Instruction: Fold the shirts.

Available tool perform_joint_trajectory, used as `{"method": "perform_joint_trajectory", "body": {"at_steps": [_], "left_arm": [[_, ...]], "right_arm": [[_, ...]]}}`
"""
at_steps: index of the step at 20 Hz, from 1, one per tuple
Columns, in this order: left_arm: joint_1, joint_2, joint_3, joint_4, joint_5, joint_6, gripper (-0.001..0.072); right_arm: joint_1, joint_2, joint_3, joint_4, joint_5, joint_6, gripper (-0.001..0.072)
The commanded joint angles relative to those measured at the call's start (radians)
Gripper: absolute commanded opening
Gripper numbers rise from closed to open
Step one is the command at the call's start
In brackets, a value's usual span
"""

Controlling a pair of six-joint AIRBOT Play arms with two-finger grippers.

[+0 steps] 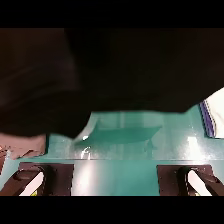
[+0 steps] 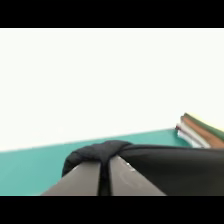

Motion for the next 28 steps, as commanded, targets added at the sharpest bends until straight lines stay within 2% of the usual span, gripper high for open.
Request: {"method": "perform_joint_trajectory", "body": {"at_steps": [1, 5, 9, 12, 15, 17, 20, 22, 25, 28], "left_arm": [[0.001, -0.048, -0.156, 0.014, -0.030, -0.012, 0.0027], [0.001, -0.227, -0.452, 0.010, -0.113, 0.034, 0.0027], [0.001, -0.492, -0.619, 0.006, -0.066, 0.074, 0.0028], [0.001, -0.708, -0.611, 0.000, 0.042, 0.075, 0.0028], [0.001, -0.869, -0.500, -0.050, 0.145, 0.123, 0.0027], [0.001, -0.932, -0.409, -0.050, 0.195, 0.125, 0.0027], [0.001, -0.947, -0.330, -0.024, 0.208, 0.126, 0.0028], [0.001, -0.941, -0.276, -0.003, 0.102, 0.126, 0.0028], [0.001, -0.909, -0.241, 0.089, -0.112, 0.125, 0.0027], [0.001, -0.846, -0.353, 0.108, -0.149, 0.123, 0.0027]], "right_arm": [[0.001, -0.084, -0.064, -0.017, 0.076, 0.017, 0.0017], [0.053, -0.257, -0.294, -0.023, 0.095, 0.006, 0.0017], [0.124, -0.513, -0.431, -0.029, 0.054, 0.000, 0.0017], [0.127, -0.723, -0.390, -0.027, 0.031, 0.000, 0.0017], [0.128, -0.893, -0.237, -0.023, -0.005, 0.000, 0.0017], [0.132, -0.961, -0.128, -0.018, -0.028, 0.001, 0.0017], [0.132, -0.984, -0.031, -0.019, -0.041, 0.000, 0.0017], [0.132, -0.956, -0.034, -0.019, -0.040, 0.000, 0.0017], [0.132, -0.857, -0.168, -0.030, -0.046, 0.000, 0.0017], [0.132, -0.742, -0.381, -0.028, -0.089, 0.000, 0.0017]]}}
